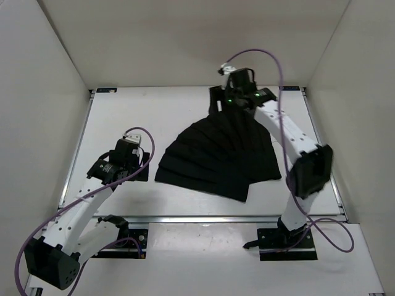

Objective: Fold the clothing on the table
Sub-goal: Flatten the skirt out

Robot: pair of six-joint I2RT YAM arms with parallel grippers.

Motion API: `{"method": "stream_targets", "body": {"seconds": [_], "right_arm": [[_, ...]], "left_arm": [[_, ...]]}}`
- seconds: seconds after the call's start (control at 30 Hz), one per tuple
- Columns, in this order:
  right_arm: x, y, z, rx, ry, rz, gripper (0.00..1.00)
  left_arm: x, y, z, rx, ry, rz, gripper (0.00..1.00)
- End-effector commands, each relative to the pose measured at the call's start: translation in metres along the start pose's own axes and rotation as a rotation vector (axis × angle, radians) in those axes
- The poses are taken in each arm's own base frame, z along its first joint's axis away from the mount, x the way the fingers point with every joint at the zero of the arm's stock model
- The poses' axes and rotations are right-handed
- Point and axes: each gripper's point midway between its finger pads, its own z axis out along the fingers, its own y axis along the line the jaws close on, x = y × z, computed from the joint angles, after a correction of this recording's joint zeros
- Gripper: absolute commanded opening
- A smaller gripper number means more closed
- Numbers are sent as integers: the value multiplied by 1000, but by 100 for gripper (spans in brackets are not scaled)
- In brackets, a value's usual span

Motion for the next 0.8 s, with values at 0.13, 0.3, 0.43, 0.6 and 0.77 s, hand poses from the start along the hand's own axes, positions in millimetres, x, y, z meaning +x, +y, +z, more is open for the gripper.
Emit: {"method": "stream_targets", "body": {"seconds": [0.13, 0.3, 0.43, 0.6, 0.77], "right_arm": [[58, -19, -68, 27, -64, 14, 68], [150, -17, -63, 4, 23, 80, 69], [210, -25, -69, 64, 117, 84, 73], [271, -22, -65, 109, 303, 73, 76], [312, -15, -57, 133, 438, 45, 71]], "left_arm": [[-7, -2, -7, 13, -69, 6, 99], [-11, 3, -10, 9, -98, -16, 99], [-10, 3, -10, 16, -91, -13, 99], [-8, -1, -9, 24, -84, 4, 99], [-8, 0, -10, 22, -94, -2, 99]]}}
